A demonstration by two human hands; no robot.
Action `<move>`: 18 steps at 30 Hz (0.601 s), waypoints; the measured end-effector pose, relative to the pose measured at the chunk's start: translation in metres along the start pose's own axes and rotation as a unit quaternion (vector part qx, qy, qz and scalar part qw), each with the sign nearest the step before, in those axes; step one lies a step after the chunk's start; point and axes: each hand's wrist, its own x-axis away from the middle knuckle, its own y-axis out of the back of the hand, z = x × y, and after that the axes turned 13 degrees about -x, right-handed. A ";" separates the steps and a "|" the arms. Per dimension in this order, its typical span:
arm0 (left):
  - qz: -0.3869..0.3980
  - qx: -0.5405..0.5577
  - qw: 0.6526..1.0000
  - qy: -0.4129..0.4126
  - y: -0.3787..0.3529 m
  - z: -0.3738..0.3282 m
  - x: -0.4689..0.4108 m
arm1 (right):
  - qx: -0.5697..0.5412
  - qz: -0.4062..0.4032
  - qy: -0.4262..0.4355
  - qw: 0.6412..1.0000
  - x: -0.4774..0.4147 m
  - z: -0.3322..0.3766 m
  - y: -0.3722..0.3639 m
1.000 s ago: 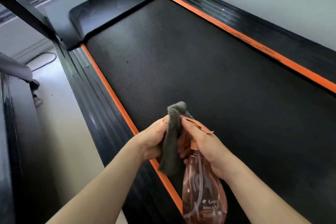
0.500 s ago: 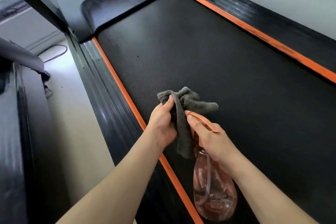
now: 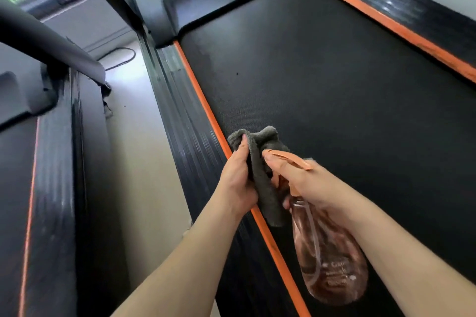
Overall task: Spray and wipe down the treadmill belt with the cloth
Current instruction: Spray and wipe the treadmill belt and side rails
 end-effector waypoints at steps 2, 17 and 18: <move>0.002 -0.002 1.000 -0.015 0.008 -0.005 0.001 | 0.061 0.017 -0.006 0.998 -0.012 0.002 -0.010; -0.228 -0.403 0.877 -0.126 0.064 0.010 0.018 | 0.097 0.011 0.340 0.935 -0.119 0.100 -0.108; -0.227 -0.422 0.870 -0.119 0.066 0.013 0.020 | 0.092 0.011 0.350 0.932 -0.130 0.097 -0.122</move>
